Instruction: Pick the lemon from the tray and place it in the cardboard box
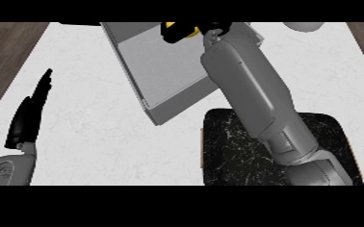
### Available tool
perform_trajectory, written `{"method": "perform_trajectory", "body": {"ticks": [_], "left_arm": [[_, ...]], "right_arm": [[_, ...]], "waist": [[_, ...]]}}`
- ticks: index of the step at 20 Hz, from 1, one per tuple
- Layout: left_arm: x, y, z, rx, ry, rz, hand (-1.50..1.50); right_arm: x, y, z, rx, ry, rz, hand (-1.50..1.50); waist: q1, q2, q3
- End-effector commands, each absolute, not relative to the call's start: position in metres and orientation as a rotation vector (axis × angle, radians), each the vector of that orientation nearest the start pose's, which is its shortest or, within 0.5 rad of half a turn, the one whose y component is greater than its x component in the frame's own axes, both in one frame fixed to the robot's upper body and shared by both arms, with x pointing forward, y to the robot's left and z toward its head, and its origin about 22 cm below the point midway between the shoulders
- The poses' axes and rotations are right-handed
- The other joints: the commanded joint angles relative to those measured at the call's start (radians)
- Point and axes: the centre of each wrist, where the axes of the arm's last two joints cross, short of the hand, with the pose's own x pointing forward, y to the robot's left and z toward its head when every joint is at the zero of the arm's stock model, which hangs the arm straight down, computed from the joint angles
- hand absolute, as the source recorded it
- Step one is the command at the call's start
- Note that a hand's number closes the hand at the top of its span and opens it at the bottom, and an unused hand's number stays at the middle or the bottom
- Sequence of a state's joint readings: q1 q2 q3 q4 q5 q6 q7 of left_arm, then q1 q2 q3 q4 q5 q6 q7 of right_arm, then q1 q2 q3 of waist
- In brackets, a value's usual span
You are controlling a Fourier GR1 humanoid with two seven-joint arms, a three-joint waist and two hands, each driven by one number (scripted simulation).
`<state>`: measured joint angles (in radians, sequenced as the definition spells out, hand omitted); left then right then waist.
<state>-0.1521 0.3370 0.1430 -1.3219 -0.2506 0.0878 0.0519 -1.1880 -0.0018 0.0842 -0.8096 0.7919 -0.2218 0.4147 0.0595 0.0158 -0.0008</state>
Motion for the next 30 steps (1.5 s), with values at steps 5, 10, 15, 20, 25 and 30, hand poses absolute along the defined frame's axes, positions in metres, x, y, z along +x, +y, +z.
{"method": "perform_trajectory", "body": {"ticks": [5,10,15,20,25,30], "left_arm": [[0.295,0.314,0.031,0.566,-1.428,-0.267,0.00],[0.297,0.334,0.036,0.594,-1.438,-0.283,0.00],[0.304,0.320,0.034,0.573,-1.474,-0.303,0.00],[0.303,0.308,0.030,0.549,-1.458,-0.312,0.00],[0.301,0.308,0.024,0.549,-1.471,-0.322,0.00],[0.293,0.323,0.023,0.561,-1.442,-0.303,0.00]], "right_arm": [[0.447,-0.039,0.177,-0.764,-1.627,0.681,1.50],[0.452,-0.034,0.173,-0.845,-1.556,0.742,1.50],[0.456,-0.044,0.159,-0.770,-1.433,0.541,-1.50],[0.457,-0.051,0.148,-0.721,-1.444,0.517,-1.50],[0.457,-0.053,0.145,-0.719,-1.582,0.455,-1.50],[0.458,-0.056,0.153,-0.710,-1.716,0.251,-1.50]], "waist": [[0.028,0.014,0.000],[0.054,0.023,-0.001],[0.088,0.033,-0.002],[0.088,0.037,0.000],[0.087,0.036,0.000],[0.076,0.031,0.001]]}}
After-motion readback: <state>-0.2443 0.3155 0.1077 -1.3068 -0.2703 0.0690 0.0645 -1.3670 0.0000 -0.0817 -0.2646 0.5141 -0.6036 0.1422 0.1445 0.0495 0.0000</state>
